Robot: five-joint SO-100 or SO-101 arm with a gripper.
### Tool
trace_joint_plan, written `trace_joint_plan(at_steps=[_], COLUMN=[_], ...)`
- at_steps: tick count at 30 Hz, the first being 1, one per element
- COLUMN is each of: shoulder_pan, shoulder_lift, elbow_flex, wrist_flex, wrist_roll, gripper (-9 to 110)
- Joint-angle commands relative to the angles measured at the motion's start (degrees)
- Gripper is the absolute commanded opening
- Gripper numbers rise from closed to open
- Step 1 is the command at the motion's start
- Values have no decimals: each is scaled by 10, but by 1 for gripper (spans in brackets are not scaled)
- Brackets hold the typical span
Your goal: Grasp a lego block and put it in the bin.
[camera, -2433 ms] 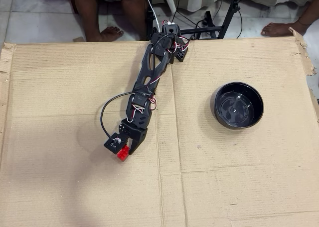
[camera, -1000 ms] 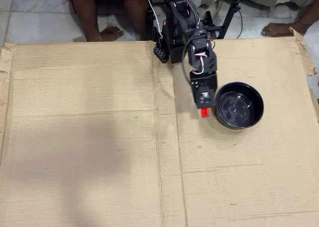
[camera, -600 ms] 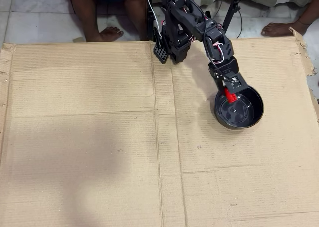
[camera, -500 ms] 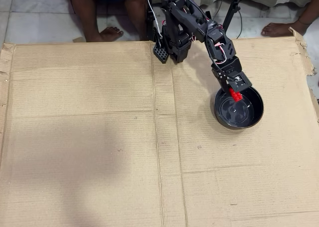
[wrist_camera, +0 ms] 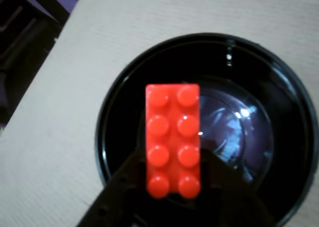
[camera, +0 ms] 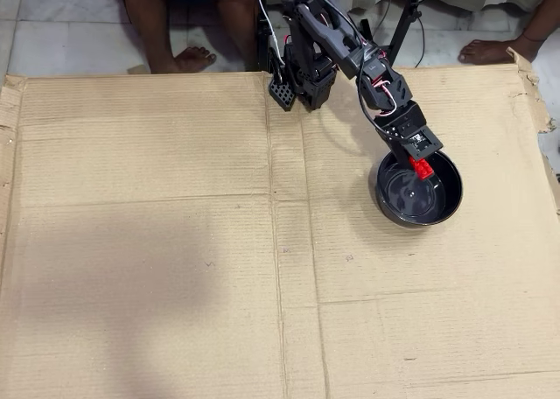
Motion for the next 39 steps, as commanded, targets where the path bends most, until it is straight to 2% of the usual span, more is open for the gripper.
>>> trace_joint_plan(at_steps=[1, 7, 18, 39], shoulder_pan=[1, 1, 50, 345], shoulder_lift=[21, 21, 37, 483], elbow_flex=[-4, -4, -2, 297], wrist_flex=[-13, -11, -4, -4], wrist_roll=[4, 4, -5, -4], gripper=[9, 21, 21, 20])
